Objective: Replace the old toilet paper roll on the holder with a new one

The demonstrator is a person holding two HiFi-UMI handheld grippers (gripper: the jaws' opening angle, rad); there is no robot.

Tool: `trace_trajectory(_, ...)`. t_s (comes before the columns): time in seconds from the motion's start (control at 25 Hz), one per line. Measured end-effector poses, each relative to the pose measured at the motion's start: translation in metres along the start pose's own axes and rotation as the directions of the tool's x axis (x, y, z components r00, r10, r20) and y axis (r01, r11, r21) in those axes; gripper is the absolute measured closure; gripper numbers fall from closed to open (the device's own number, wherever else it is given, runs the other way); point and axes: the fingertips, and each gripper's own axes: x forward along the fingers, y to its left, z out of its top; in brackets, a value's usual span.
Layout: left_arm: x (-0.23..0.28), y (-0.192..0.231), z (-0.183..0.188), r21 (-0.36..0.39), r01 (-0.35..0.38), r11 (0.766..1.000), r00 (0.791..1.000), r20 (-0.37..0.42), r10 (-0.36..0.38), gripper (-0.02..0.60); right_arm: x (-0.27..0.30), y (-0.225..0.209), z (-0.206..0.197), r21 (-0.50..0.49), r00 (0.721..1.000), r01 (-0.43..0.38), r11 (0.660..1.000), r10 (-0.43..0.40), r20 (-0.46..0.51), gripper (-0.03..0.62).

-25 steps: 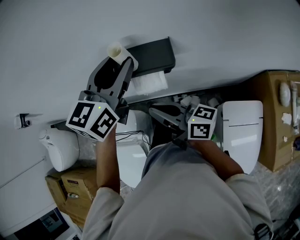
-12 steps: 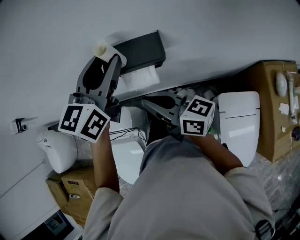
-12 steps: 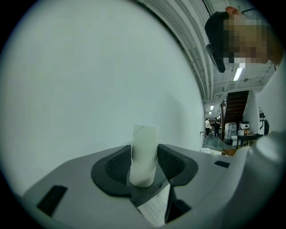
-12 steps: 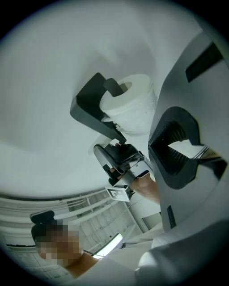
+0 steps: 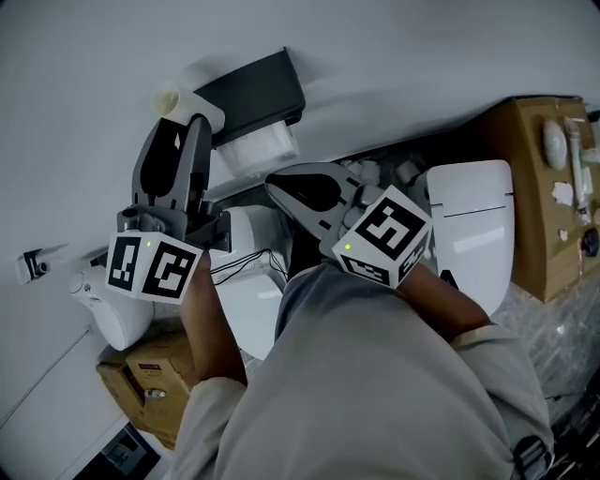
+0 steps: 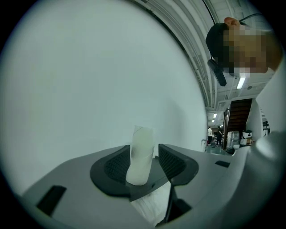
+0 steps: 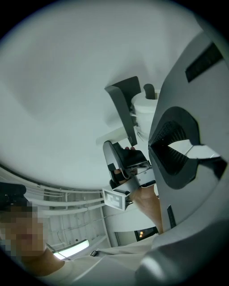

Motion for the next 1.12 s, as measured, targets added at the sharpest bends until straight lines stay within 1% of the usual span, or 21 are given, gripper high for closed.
trace_trajectory(0.16, -0.013, -0.004, 0.009, -0.016, -0.048, 0.999, 0.997, 0.051, 0.049, 0.394, -0.01, -0.002, 0.02, -0.079, 1.0, -0.022, 0.997, 0.021, -0.008, 0.577)
trace_trajectory(0.32, -0.021, -0.019, 0.01, -0.029, -0.037, 0.999, 0.997, 0.074, 0.039, 0.396, -0.022, -0.009, 0.04, -0.154, 1.0, -0.018, 0.988, 0.017, -0.011, 0.577)
trace_trajectory(0.36, -0.023, -0.022, 0.009, -0.038, -0.033, 0.999, 0.996, 0.079, 0.036, 0.412, -0.025, -0.011, 0.045, -0.164, 1.0, -0.015, 0.986, 0.014, -0.006, 0.577)
trace_trajectory(0.44, -0.025, -0.025, 0.005, -0.062, -0.033, 0.998, 0.995, 0.09, 0.038, 0.482, -0.031, -0.016, 0.055, -0.168, 1.0, -0.01, 0.986, 0.011, 0.002, 0.579)
trace_trajectory(0.52, -0.028, -0.027, 0.0, -0.087, -0.034, 0.996, 0.995, 0.096, 0.042, 0.534, -0.037, -0.02, 0.061, -0.175, 1.0, -0.001, 0.985, 0.001, 0.0, 0.579)
trace_trajectory(0.56, -0.028, -0.027, -0.002, -0.096, -0.033, 0.995, 0.994, 0.096, 0.042, 0.556, -0.04, -0.022, 0.064, -0.186, 1.0, 0.006, 0.982, -0.006, -0.003, 0.579)
trace_trajectory(0.64, -0.029, -0.029, -0.005, -0.112, -0.025, 0.993, 0.995, 0.093, 0.035, 0.574, -0.045, -0.026, 0.069, -0.205, 1.0, 0.018, 0.979, -0.02, -0.008, 0.579)
trace_trajectory(0.84, -0.031, -0.032, -0.012, -0.151, -0.007, 0.988, 0.996, 0.088, 0.02, 0.575, -0.054, -0.03, 0.08, -0.187, 0.999, 0.032, 0.982, -0.032, 0.001, 0.579)
trace_trajectory(1.12, -0.035, -0.042, -0.018, -0.181, 0.012, 0.983, 0.997, 0.08, 0.002, 0.575, -0.059, -0.026, 0.086, -0.22, 0.999, 0.053, 0.974, -0.053, 0.004, 0.579)
